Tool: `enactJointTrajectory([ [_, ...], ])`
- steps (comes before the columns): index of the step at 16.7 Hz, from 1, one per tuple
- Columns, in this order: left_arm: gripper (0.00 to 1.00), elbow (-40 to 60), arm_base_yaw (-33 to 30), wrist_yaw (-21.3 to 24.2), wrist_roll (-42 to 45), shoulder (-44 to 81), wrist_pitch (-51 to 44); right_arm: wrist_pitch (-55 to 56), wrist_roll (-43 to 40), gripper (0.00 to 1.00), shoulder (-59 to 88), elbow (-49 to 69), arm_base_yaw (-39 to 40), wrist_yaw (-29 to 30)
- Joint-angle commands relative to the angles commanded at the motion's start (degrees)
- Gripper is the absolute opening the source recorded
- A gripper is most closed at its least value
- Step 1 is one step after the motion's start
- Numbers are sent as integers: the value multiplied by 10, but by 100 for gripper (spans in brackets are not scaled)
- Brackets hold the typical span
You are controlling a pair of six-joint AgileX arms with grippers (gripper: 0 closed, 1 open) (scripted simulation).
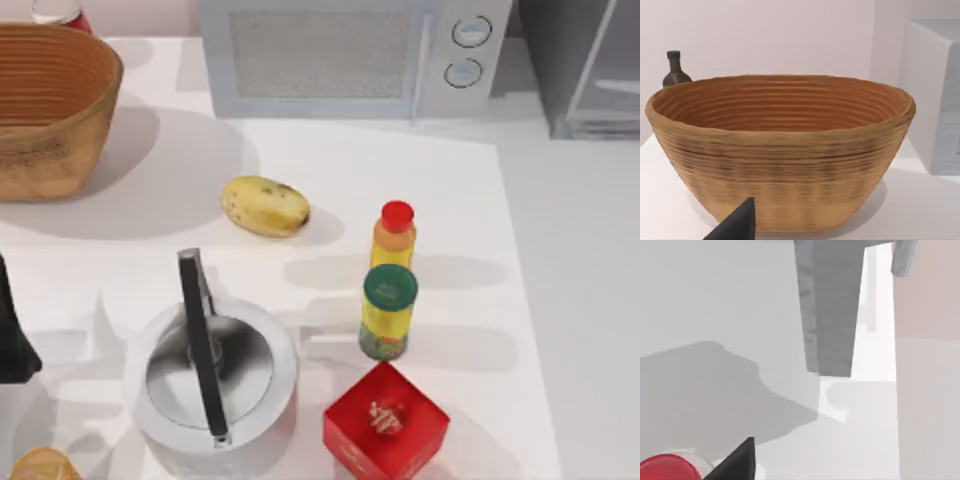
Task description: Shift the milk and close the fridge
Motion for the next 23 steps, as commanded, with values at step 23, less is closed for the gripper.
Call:
enactJointTrajectory([
  [23, 100, 0, 0, 0, 0, 0, 0, 406, 411, 100, 64, 12, 228, 36],
])
